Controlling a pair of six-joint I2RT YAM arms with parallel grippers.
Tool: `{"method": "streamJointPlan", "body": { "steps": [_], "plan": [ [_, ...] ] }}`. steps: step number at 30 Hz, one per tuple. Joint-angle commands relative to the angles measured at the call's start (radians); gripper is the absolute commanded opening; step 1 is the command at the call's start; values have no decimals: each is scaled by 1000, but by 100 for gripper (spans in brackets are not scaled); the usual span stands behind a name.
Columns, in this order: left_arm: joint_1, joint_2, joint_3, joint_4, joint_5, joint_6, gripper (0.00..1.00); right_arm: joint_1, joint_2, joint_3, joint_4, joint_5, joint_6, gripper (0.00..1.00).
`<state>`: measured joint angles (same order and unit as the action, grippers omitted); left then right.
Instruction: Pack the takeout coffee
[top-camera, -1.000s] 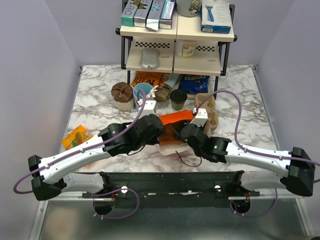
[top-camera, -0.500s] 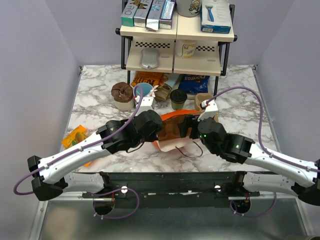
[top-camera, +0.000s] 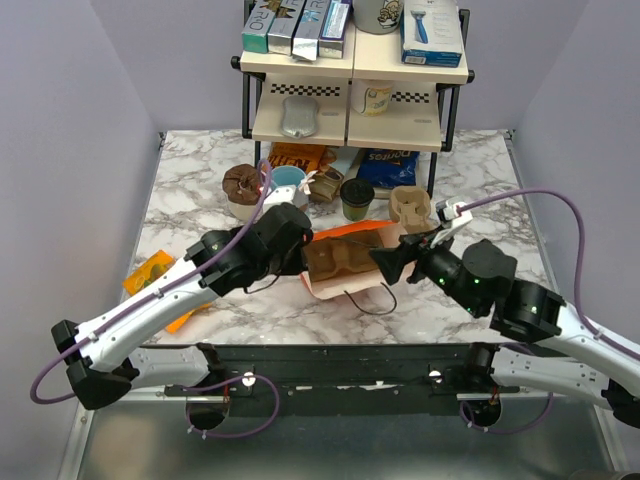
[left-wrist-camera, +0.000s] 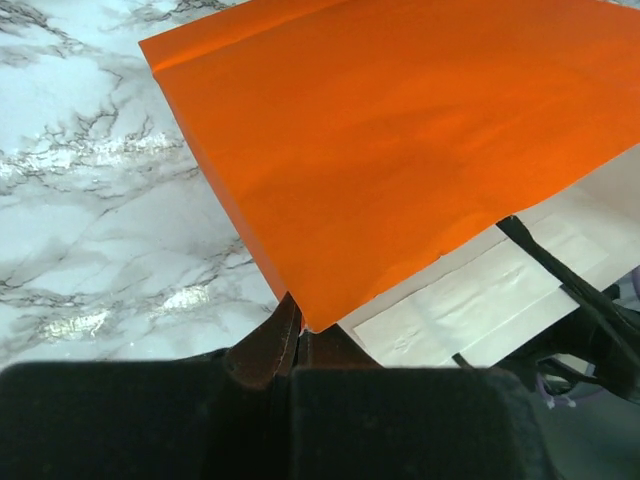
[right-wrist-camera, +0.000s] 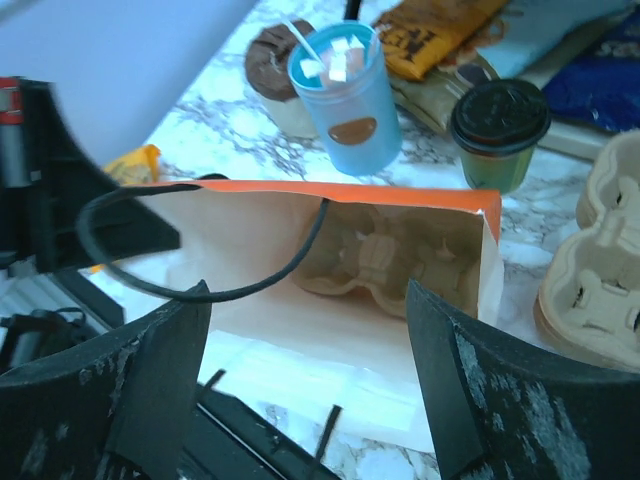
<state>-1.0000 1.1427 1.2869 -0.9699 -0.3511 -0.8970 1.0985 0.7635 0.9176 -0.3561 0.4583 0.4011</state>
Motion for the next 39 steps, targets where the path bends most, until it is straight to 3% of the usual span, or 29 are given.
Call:
{"method": "streamJointPlan", "body": {
  "steps": [1,8,14,21,25,29,34,38,39],
  "plan": [
    [98,-9,93,-52,257,44,0,-2,-67,61,5,-87,-79,88],
    [219,86,348,-231,424,99,0,-2,-87,110,-76,-37,-56,91],
    [339,156,259,-231,678,110,0,-2,-67,138,-176,48,-1,92],
    [448,225,248,-219,679,158,5,-3,-3,176,-237,67,-31,94],
    [452,296,348,-266,643,187,6,-5,49,208,-181,-151,-192,95],
    [454,327,380,-268,638,207,15,-9,108,231,-136,-172,-220,95],
    [452,348,440,-273,624,222,16,-8,195,274,-124,-443,-309,95],
    [452,364,447,-273,627,237,20,-8,269,316,-207,-244,-304,97],
    [454,356,445,-268,627,237,30,-8,281,316,-214,-183,-312,98]
  ]
}}
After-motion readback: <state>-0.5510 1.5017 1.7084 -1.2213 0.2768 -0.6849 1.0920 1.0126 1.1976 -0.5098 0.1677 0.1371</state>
